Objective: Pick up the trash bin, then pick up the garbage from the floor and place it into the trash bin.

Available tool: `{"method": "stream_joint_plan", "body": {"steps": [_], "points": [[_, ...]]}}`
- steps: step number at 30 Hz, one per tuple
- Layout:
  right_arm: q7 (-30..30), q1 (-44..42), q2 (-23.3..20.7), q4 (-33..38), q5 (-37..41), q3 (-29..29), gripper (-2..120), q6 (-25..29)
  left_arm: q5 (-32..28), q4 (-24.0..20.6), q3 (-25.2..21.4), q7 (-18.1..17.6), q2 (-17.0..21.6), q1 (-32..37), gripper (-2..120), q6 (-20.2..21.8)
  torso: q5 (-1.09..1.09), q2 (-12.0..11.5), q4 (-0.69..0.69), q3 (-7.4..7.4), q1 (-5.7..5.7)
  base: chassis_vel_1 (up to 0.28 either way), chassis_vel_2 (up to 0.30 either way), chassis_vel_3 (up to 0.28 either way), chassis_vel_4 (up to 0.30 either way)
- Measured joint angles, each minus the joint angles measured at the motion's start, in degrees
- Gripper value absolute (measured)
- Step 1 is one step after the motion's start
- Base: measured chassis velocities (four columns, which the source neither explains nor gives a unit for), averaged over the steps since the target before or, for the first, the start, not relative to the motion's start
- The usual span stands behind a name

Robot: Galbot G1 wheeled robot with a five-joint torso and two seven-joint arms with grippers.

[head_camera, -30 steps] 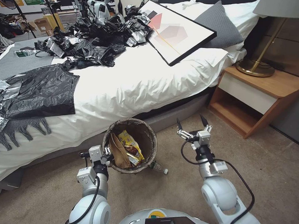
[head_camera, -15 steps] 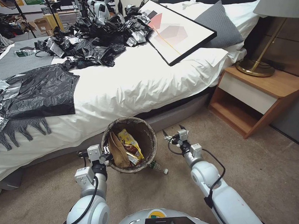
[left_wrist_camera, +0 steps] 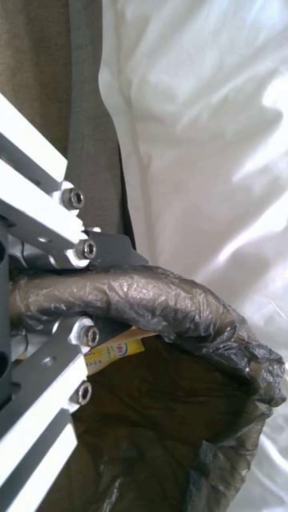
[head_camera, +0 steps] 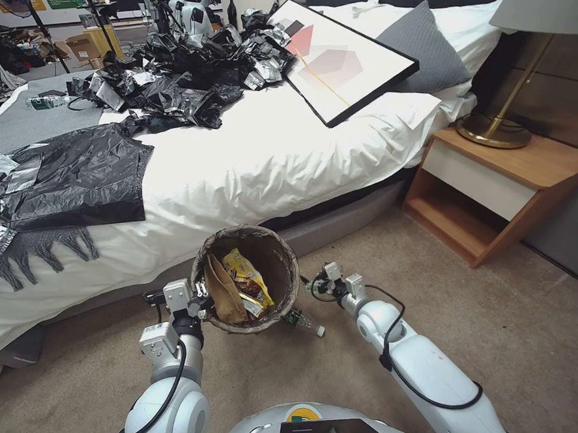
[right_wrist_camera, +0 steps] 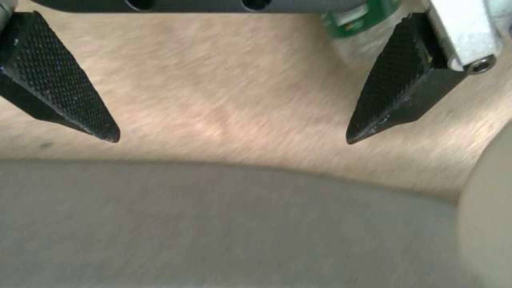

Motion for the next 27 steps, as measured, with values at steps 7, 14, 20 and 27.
{"method": "stream_joint_plan", "body": {"steps": [7,14,20,27], "points": [[-6.2,1.6,-1.7,-3.0,0.6,-4.1,100,-1.2,0.0,0.3,-0.1,0.0,-0.4,-0.3,4,0.1,0.0,0.0,0.0,0.0,0.0,0.0,0.0,0.0,0.0],[-13.3,1.4,-4.4,-4.0,-3.7,-5.0,100,0.8,0.1,0.6,0.1,0.0,-0.7,-0.6,4,0.1,0.0,0.0,0.0,0.0,0.0,0.0,0.0,0.0,0.0],[-17.4,1.0,-4.4,-5.6,-7.4,-4.8,100,2.9,0.2,0.8,0.2,0.1,-0.7,-0.8,4,0.1,0.0,0.0,0.0,0.0,0.0,0.0,0.0,0.0,0.0],[-18.2,1.5,-3.4,-7.6,-8.4,-5.1,100,3.9,0.3,0.8,0.2,0.1,-0.7,-0.7,4,0.1,0.0,0.0,0.0,0.0,0.0,0.0,0.0,0.0,0.0]]}}
